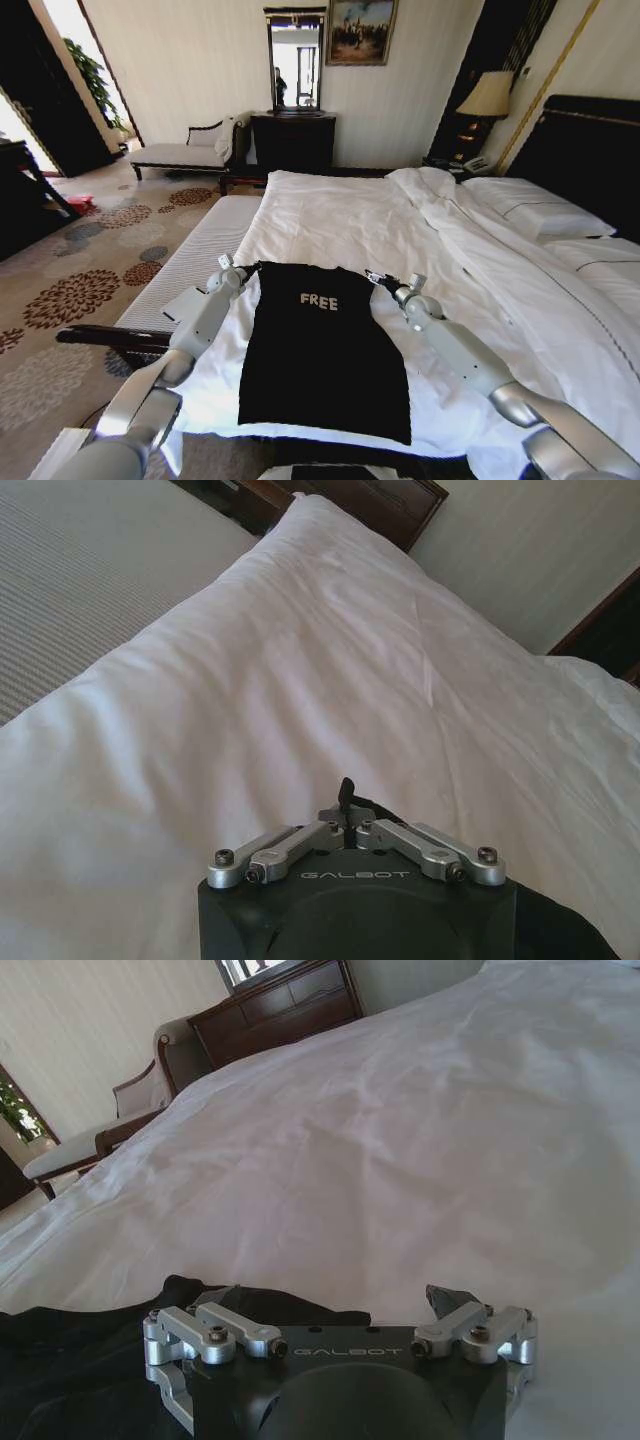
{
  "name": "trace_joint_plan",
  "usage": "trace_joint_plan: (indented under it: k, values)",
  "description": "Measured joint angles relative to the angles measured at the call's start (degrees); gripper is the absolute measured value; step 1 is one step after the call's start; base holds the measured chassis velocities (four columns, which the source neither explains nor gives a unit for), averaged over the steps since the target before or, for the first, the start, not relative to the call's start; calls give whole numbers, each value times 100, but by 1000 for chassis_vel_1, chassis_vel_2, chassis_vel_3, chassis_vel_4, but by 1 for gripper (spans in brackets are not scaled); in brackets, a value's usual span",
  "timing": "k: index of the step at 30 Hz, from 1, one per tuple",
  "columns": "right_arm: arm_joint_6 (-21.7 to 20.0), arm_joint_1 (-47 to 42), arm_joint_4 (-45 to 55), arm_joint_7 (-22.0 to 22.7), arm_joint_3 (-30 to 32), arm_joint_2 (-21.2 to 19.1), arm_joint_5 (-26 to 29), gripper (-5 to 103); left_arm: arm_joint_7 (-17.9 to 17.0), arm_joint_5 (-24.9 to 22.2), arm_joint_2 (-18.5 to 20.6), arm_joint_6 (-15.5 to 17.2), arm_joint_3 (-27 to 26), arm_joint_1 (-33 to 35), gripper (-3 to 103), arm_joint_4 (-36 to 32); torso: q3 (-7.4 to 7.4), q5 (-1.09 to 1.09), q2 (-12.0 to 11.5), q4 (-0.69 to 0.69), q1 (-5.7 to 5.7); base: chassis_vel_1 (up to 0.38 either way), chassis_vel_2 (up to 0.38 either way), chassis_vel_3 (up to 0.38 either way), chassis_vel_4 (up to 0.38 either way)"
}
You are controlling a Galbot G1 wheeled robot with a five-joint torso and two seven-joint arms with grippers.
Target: Fold the clothes on the bed.
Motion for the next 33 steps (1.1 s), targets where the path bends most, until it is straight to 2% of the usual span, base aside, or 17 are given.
trace_joint_plan:
  k: [7, 15, 23, 28, 33]
  values:
    - [33, 97, -357, -160, -5, 171, -170, 100, -11, -17, 154, -12, -24, 20, 0, -54, 0, 1, 0, 1, -1, 0, 0, 0, 0]
    - [16, 72, -361, -254, 24, 186, 111, 100, -16, -27, 299, -24, -26, 117, 0, -151, -1, 0, 1, -1, -1, 0, 0, 0, 0]
    - [-156, 265, -527, -206, -92, 504, 461, 100, -45, -18, 292, -31, 21, 142, 0, -241, -1, 1, 1, 2, -1, 0, 0, 0, 0]
    - [-210, 237, -499, -197, -87, 532, 553, 101, -51, 9, 290, -36, 27, 165, 0, -273, -1, 0, 1, 2, -1, 0, 0, 0, 0]
    - [-205, 127, -422, -344, -35, 474, 552, 87, -51, 59, 294, -46, 24, 171, 0, -269, -1, 0, 1, 0, -1, 0, 0, 0, 0]
